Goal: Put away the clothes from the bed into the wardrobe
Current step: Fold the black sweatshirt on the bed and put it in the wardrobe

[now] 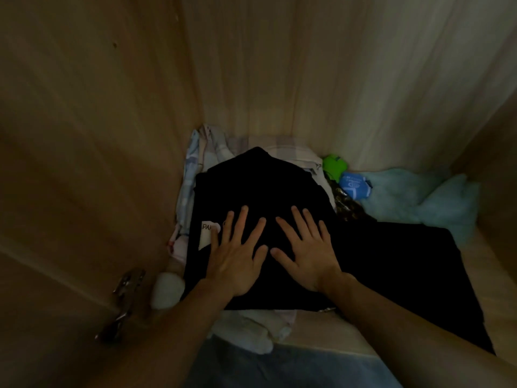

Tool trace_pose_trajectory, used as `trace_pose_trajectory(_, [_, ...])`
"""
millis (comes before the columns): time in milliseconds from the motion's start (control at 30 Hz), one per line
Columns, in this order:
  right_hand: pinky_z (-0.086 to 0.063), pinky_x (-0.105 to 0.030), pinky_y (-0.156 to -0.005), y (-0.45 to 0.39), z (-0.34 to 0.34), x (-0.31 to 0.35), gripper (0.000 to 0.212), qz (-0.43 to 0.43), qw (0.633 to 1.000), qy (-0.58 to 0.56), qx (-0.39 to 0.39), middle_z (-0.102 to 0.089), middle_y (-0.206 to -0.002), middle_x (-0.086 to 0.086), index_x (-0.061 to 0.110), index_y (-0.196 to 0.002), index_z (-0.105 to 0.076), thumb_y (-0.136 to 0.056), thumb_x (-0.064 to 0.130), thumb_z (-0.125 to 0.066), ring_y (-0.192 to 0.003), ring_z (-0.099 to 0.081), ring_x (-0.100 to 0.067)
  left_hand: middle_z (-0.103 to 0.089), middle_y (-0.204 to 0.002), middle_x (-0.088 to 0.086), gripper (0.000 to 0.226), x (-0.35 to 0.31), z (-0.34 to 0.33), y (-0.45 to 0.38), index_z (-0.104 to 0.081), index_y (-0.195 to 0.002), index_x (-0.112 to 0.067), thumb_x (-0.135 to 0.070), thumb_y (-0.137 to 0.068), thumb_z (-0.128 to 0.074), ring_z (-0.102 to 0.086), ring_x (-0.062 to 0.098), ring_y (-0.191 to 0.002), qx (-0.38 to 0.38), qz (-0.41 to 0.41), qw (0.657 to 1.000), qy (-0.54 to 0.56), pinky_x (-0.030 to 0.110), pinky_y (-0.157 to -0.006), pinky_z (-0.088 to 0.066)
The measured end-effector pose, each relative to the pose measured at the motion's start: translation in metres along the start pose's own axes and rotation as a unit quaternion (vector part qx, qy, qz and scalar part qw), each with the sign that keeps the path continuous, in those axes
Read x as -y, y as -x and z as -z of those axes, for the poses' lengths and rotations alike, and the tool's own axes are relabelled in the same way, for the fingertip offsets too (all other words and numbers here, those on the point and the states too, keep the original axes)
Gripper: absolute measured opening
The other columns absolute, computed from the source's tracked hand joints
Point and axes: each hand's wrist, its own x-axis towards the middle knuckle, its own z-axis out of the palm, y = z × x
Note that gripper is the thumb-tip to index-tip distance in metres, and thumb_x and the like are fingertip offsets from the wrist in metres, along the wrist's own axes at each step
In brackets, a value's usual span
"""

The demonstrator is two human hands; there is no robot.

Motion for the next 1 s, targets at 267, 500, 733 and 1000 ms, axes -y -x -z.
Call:
trace_pose_trajectory(267, [0.001,-0.06,-0.121,0.046,0.003,0.003,0.089,0.02,0.991,0.07,0.11,0.023,-0.164,0.001,0.039,-0.153,0.016,-0.089,0.076,-0.033,-0.15,0.023,-0.026,0.007,-0.166,-0.003,0.073,-0.027,-0.004,0.044,0.003,-0.155,-0.045,-0.06,-0.098,-0.039,-0.003,0.028,-0.15,0.05,-0.019,0.997,0.052,0.045,-0.119,-0.024])
trace_pose_trajectory(500, [0.001,-0.058,-0.119,0.028,-0.015,-0.005,0.093,0.005,0.995,0.053,0.089,0.013,-0.166,0.001,0.042,-0.148,0.015,-0.085,0.078,-0.043,-0.152,0.017,-0.027,0.01,-0.166,0.002,0.077,-0.03,-0.008,0.025,0.005,-0.157,-0.038,-0.058,-0.099,-0.041,0.006,0.031,-0.153,0.091,0.005,0.996,0.018,0.048,-0.122,-0.017])
trace_pose_trajectory(733, [-0.001,-0.057,-0.119,0.028,-0.016,-0.006,0.094,0.012,0.996,0.045,0.071,0.009,-0.166,0.001,0.04,-0.154,0.006,-0.084,0.077,-0.045,-0.152,0.013,-0.027,-0.001,-0.163,0.002,0.075,-0.03,-0.004,0.019,-0.008,-0.155,-0.038,-0.055,-0.095,-0.051,-0.006,0.029,-0.15,0.074,0.0,0.997,0.032,0.045,-0.119,-0.026])
trace_pose_trajectory(1000, [-0.023,-0.052,-0.119,0.054,0.034,0.01,0.083,-0.008,0.994,-0.052,0.099,-0.015,-0.163,-0.002,0.034,-0.155,-0.017,-0.088,0.061,-0.058,-0.15,-0.013,-0.028,-0.038,-0.153,0.006,0.064,-0.022,0.037,0.041,-0.029,-0.152,-0.036,-0.048,-0.095,-0.056,-0.04,0.028,-0.139,0.104,-0.006,0.983,0.153,0.043,-0.111,-0.039])
